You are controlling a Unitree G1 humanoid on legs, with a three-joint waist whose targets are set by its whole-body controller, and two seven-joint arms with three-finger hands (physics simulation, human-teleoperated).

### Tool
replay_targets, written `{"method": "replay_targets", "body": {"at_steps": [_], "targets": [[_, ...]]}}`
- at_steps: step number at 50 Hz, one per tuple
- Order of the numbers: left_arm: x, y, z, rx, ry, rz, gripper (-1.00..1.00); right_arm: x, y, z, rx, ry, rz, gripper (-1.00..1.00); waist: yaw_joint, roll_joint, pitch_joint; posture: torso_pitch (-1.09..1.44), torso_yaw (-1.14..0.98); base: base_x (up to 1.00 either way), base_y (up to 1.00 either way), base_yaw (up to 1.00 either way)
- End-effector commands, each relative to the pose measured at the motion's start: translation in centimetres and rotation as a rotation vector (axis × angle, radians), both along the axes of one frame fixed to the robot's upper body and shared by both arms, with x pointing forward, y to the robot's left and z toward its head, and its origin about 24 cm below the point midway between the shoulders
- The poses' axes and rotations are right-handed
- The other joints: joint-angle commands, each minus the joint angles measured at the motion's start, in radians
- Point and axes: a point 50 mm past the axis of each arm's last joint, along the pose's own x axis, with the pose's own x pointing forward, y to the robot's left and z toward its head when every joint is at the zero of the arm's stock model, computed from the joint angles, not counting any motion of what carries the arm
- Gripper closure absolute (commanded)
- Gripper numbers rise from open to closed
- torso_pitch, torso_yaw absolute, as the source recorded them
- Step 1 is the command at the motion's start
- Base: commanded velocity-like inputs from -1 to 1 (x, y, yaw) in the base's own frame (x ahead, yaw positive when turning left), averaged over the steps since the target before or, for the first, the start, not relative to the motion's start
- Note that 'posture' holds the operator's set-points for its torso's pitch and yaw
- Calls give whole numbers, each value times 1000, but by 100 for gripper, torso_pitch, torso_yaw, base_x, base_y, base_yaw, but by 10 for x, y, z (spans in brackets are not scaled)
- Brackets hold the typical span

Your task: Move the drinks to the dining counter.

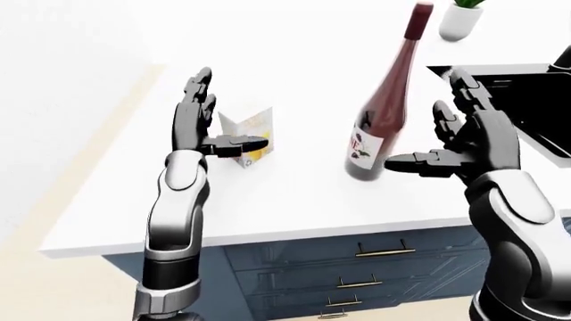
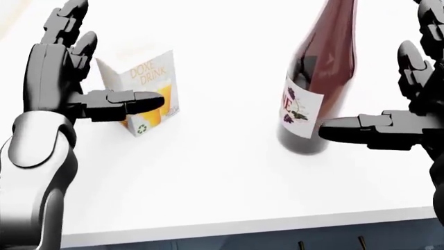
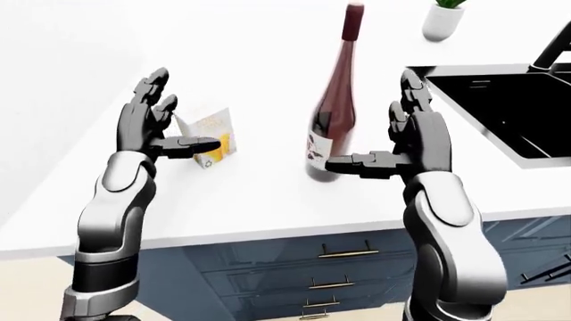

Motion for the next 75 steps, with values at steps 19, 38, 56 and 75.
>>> {"method": "replay_targets", "body": {"at_steps": [19,38,56,75], "targets": [[-48,38,28,-38,-128,67,-100,-26,-11,19,4,-98,-25,-100,2,1,-18,0,0,0,0,0],[-100,72,52,-80,-209,147,-100,-48,-44,23,24,-146,-142,-100,1,5,-3,0,0,0,0,0],[-133,99,51,-158,-295,312,-100,-92,-67,40,34,-308,-353,-100,2,2,9,0,0,0,0,0],[-172,132,71,-287,-533,557,-100,-128,-81,58,62,-531,-506,-100,-1,4,23,0,0,0,0,0]]}}
